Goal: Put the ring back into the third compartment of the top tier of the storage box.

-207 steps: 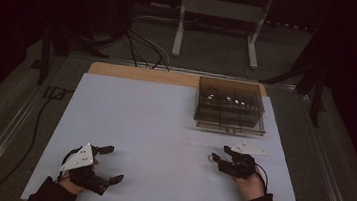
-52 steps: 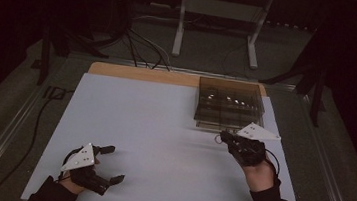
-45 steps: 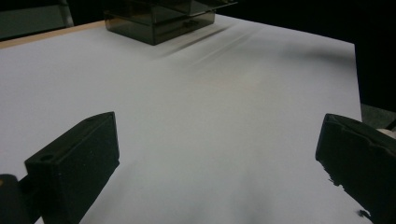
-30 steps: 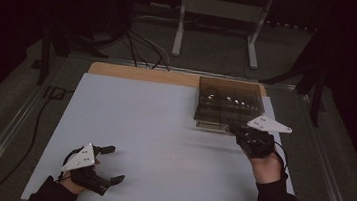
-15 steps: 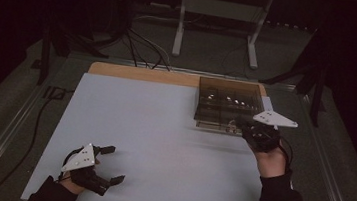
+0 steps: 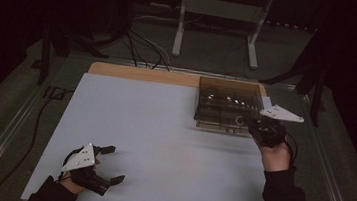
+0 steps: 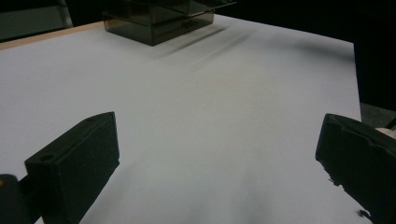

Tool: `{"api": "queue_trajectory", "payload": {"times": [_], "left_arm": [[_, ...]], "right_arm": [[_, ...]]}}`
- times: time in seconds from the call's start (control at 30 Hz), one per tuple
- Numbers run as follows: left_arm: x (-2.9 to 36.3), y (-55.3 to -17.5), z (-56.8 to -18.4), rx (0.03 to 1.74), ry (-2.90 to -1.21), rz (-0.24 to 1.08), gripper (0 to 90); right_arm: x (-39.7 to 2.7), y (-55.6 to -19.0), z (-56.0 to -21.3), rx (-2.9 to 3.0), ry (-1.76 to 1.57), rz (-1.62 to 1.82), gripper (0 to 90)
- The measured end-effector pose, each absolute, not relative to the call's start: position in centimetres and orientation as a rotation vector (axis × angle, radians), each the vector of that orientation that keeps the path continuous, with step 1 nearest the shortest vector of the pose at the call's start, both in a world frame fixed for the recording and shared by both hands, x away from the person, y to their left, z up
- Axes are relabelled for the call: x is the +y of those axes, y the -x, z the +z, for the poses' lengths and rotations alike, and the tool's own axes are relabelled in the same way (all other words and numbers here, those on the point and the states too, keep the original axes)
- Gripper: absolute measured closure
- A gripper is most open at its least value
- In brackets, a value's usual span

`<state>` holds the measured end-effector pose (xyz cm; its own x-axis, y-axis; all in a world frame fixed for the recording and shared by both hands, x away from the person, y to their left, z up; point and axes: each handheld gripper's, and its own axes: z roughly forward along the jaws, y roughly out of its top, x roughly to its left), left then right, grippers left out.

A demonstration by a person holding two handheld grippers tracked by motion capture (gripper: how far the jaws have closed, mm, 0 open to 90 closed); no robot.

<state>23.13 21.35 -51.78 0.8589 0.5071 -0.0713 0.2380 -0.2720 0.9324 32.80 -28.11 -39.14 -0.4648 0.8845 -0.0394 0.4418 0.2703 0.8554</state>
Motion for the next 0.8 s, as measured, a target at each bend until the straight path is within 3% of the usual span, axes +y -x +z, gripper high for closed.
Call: {"api": "queue_trajectory", "payload": {"times": [0.8], "left_arm": [[21.4,-23.1,-51.7,0.553,-1.86,0.291,0.7]], "right_arm": [[-31.0,-36.2,-41.7,1.967,-1.372,1.041,87.3]]}}
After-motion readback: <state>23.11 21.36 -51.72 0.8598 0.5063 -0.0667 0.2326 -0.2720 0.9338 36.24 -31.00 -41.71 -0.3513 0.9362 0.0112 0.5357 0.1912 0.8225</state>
